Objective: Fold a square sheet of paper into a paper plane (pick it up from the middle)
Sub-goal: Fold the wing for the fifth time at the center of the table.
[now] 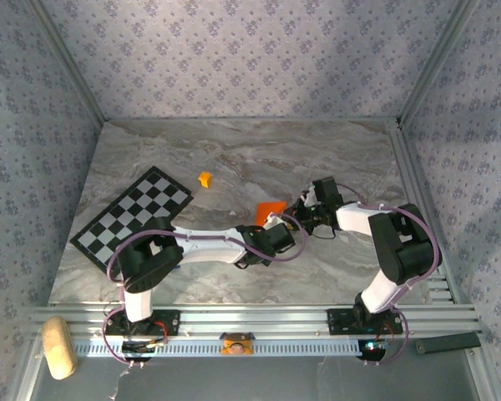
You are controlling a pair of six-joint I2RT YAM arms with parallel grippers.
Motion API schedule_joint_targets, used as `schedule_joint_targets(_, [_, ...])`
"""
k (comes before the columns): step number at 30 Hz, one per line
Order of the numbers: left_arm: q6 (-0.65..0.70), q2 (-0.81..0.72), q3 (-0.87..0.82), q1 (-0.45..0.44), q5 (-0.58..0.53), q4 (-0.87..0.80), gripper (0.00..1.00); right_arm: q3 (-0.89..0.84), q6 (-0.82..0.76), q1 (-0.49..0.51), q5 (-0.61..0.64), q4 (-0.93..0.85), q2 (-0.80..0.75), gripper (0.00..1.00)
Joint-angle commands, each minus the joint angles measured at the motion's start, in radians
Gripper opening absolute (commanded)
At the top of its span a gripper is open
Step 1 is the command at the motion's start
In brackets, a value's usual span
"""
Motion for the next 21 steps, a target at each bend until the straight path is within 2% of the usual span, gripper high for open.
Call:
schedule_joint_targets(1, [-0.005, 0.007, 0.014, -0.004, -0.022, -0.020, 0.20, 0.013, 0.013, 0.005, 0.010, -0.004, -0.020, 0.03])
schedule_joint_targets(10, [-0.013, 0.007, 0.006, -0.004, -0.028, -0.022, 0.21, 0.015, 0.013, 0.005, 0.012, -0.004, -0.026, 0.03])
schedule_joint_targets(21, [-0.012, 0.003, -0.003, -0.004, -0.026, -0.016, 0.08, 0.011, 0.007, 0.003, 0.019, -0.007, -0.031, 0.03])
